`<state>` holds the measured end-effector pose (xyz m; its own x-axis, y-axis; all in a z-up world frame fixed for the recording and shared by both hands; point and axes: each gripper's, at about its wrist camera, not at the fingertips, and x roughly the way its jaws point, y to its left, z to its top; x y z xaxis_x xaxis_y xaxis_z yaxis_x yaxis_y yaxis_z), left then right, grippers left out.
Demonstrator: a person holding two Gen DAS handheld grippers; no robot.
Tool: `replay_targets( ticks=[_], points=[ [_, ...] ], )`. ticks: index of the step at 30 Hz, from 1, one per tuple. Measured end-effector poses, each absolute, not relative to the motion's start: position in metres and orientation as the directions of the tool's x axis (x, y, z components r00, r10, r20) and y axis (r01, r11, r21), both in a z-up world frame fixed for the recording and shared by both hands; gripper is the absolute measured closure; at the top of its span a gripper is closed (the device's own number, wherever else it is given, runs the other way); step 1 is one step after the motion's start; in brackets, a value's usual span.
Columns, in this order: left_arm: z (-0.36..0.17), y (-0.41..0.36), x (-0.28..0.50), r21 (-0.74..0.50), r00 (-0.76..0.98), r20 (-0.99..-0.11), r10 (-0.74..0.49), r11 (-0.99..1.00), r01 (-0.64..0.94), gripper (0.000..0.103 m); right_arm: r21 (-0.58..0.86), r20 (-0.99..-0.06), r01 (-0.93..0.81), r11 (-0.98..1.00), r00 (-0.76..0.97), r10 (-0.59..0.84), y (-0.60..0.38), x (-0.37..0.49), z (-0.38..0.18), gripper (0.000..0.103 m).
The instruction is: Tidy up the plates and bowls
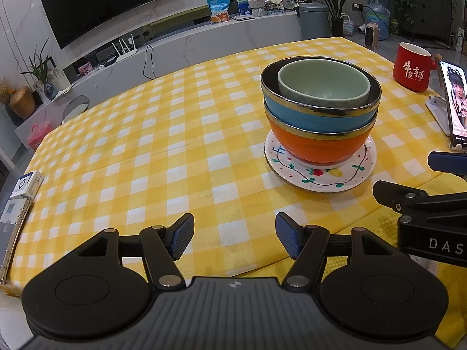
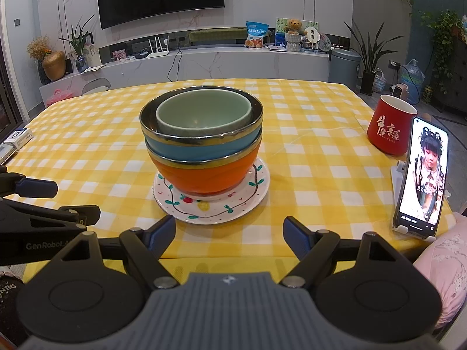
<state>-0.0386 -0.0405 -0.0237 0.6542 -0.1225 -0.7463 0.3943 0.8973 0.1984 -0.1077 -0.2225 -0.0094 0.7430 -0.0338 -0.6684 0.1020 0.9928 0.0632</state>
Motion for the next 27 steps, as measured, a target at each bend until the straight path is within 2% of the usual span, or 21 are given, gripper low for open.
replay_targets(
  ticks=[27],
  points=[
    [-0.0235, -0.0414, -0.0391, 0.199, 0.656, -0.745, -0.124, 0.897, 0.394, 0.028, 0.065, -0.673, 0.104, 0.992, 0.738, -0.033, -0.2226, -0.1089, -0.0135, 0.023]
  ],
)
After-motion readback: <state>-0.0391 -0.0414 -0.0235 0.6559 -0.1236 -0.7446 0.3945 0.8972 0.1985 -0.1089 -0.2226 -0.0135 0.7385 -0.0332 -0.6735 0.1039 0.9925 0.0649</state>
